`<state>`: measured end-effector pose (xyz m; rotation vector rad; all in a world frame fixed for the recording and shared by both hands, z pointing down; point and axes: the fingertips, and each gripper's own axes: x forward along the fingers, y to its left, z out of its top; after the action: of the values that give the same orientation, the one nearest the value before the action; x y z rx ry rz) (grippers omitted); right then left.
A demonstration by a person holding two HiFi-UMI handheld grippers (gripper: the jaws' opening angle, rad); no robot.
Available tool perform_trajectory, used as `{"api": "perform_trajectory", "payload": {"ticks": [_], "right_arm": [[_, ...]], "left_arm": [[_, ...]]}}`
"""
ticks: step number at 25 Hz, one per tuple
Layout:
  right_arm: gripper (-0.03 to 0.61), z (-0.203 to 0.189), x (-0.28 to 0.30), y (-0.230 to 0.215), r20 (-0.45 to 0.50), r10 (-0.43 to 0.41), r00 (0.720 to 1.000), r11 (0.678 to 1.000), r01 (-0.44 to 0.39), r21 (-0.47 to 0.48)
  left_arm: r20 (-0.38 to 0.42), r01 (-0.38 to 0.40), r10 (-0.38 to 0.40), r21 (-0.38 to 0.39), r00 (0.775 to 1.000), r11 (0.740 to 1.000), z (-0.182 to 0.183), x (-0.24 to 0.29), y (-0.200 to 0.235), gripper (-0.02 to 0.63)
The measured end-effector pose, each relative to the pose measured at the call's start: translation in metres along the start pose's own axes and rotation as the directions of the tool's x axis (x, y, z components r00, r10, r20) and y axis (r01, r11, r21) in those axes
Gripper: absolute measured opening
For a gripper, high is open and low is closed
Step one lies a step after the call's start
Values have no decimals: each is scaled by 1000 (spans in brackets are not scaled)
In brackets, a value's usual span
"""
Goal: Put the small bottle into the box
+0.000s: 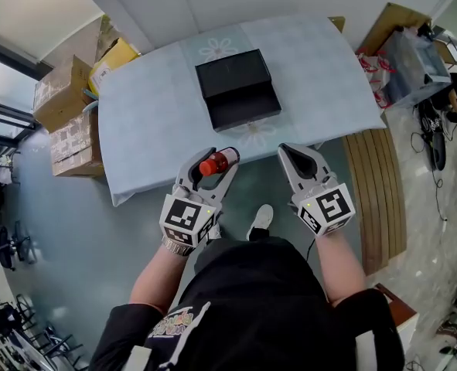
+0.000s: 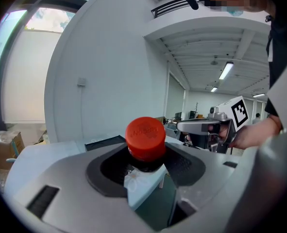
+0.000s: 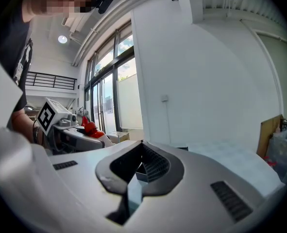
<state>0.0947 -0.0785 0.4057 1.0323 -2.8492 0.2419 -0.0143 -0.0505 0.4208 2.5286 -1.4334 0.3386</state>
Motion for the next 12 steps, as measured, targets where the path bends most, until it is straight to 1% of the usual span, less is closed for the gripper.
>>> {"api": "perform_trajectory", "payload": {"ticks": [4, 8, 12], "right_arm": [[8, 2, -1, -18, 5, 21, 1000, 1000, -21, 3], [8, 9, 3, -28, 5, 37, 999, 999, -37, -1], [8, 8, 3, -37, 0, 43, 999, 999, -43, 1]], "left_arm": [[-5, -27, 27, 7, 1000, 1000, 2, 17, -6, 221], [-8, -57, 57, 3, 998, 998, 8, 27, 0, 221], [-11, -76, 76, -1, 997, 997, 9, 37, 3, 222]]}}
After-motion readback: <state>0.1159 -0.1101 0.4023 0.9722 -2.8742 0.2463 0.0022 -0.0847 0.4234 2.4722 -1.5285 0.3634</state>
